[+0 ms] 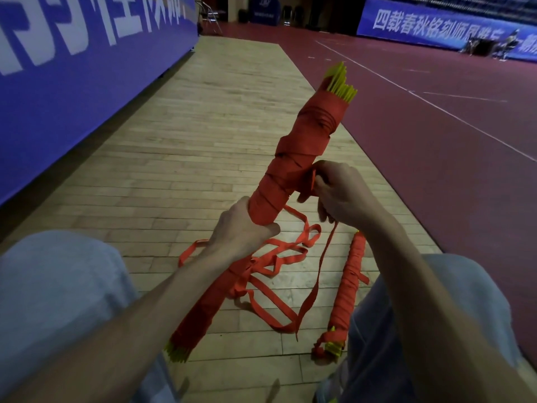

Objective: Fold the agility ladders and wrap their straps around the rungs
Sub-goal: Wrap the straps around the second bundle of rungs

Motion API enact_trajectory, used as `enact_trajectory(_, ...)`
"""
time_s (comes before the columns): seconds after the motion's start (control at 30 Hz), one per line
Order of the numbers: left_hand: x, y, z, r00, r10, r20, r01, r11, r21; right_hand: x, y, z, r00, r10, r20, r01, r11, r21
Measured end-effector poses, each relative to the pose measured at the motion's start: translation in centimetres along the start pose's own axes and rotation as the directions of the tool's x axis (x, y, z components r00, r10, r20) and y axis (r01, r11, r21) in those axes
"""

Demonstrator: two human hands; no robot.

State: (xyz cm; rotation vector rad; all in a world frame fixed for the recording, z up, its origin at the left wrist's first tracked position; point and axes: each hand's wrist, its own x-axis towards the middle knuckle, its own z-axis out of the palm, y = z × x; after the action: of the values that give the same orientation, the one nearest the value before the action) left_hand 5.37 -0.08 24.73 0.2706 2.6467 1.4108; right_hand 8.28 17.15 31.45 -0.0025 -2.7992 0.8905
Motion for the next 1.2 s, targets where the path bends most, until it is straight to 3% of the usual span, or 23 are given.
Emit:
enact_trajectory(0.13,-0.3,-0.1,0.3,0.998,0.065,-0.028,-0.059,0.986,0.158,0.5,0.3,0.1,0.995,0.101,0.000,-0.101,0.992,0.075)
enact_trajectory(0.3,-0.6,-0.4,0.4,0.977,0.210,0.020,-0.205,0.920,0.334,0.1,0.0,-0.2,0.947,0.318,0.044,-0.307,0.861,0.406)
enact_trajectory(0.47,-1.4,-0.2,0.6,0.965,0.239,0.106,-0.261,0.871,0.417,-0.7,-0.8,-0.1,0.947,0.288,0.144,-0.322,0.830,0.455)
enact_trajectory(0.63,-1.6,-0.5,1.7,0.914,0.402,0.059,-0.348,0.700,0.623,-0.4,-1.5,2.4,0.903,0.397,-0.163,-0.256,0.804,0.537)
enact_trajectory(0.77,-1.7,-0.2,1.6,0.876,0.481,0.013,-0.366,0.648,0.668,-0.2,-1.7,3.0,0.844,0.466,-0.264,-0.211,0.743,0.635)
enact_trajectory(0.87,-1.6,0.0,1.4,0.857,0.514,-0.045,-0.435,0.766,0.473,-0.1,-2.0,2.9,0.801,0.488,-0.347,-0.155,0.728,0.668)
enact_trajectory(0.93,-1.5,0.4,0.8,0.876,0.481,-0.036,-0.464,0.860,0.212,-0.1,-2.3,2.6,0.788,0.468,-0.400,-0.088,0.728,0.679)
enact_trajectory(1.0,-1.4,1.0,0.1,0.902,0.428,0.061,-0.423,0.903,-0.073,-0.2,-2.4,2.2,0.783,0.452,-0.428,-0.041,0.723,0.689)
enact_trajectory(1.1,-1.2,1.9,-1.0,0.894,0.313,0.319,-0.174,0.902,-0.396,-0.2,-2.4,1.9,0.806,0.460,-0.373,-0.013,0.643,0.766)
enact_trajectory(1.2,-0.8,1.4,-1.4,0.814,0.219,0.538,0.081,0.875,-0.478,-0.2,-2.3,1.8,0.857,0.424,-0.293,-0.029,0.607,0.794)
